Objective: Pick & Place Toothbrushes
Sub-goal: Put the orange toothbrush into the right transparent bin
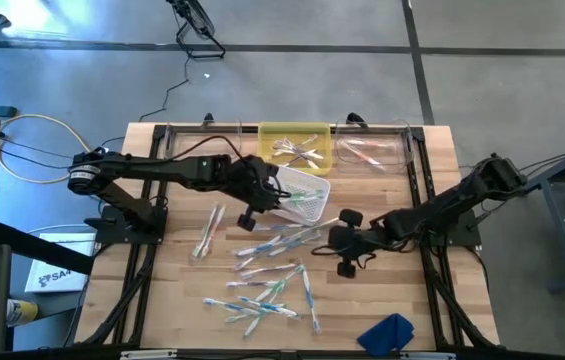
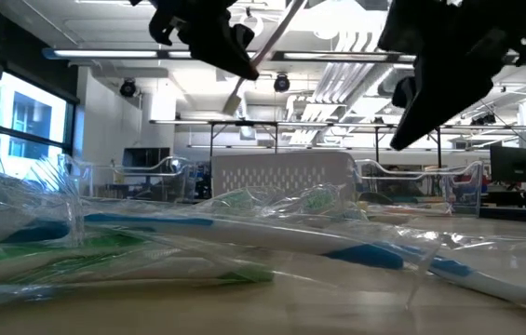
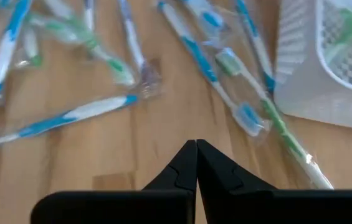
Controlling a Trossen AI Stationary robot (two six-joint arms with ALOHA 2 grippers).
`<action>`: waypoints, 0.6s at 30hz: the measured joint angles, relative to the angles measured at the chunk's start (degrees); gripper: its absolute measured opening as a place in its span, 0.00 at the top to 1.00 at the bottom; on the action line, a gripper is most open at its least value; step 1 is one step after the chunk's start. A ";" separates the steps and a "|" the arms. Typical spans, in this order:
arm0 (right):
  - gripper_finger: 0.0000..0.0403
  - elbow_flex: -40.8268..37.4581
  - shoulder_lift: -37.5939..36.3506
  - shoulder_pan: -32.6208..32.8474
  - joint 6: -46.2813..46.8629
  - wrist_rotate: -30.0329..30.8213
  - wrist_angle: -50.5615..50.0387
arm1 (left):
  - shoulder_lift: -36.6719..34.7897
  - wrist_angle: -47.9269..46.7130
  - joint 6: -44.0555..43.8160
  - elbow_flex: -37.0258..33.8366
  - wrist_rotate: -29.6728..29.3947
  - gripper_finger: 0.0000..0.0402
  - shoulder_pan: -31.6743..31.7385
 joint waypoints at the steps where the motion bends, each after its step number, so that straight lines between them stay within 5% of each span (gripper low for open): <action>1: 0.99 -1.00 0.00 0.27 0.82 1.25 1.59 | 0.00 0.14 -0.01 0.00 -0.06 0.95 0.00; 6: 0.99 -6.29 0.00 0.08 -0.20 9.25 14.26 | 0.00 1.96 0.00 -0.02 -2.23 0.95 0.02; 18: 0.99 -10.00 5.00 -5.11 -1.83 5.23 29.22 | 0.02 6.75 2.44 3.71 -7.57 0.95 0.04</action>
